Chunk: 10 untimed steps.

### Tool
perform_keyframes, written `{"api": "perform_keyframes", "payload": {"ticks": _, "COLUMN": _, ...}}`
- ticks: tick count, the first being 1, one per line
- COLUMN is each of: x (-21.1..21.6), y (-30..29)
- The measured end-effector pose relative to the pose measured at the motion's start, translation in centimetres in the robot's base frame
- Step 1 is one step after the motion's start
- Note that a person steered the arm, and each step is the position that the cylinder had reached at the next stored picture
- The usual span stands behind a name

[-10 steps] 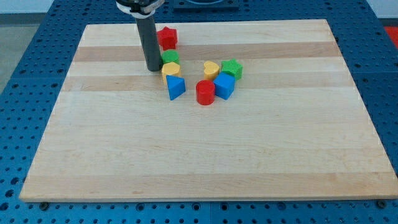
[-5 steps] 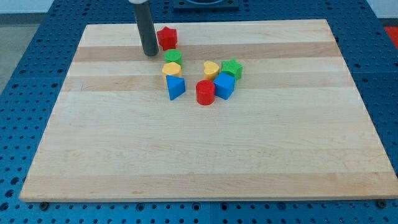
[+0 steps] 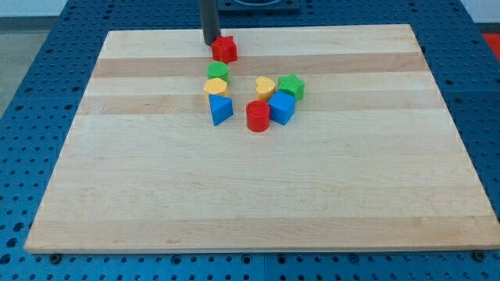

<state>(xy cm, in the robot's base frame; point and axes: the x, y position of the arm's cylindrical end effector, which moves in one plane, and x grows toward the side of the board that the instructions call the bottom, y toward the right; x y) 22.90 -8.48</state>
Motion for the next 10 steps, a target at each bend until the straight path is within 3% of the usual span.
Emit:
{"api": "perform_keyframes", "payload": {"ticks": 3, "x": 3.8, "y": 1.1}}
{"api": "perform_keyframes", "payload": {"ticks": 7, "x": 2.0, "y": 7.3}}
{"api": "perform_keyframes", "payload": {"ticks": 10, "x": 6.4, "y": 9.3}}
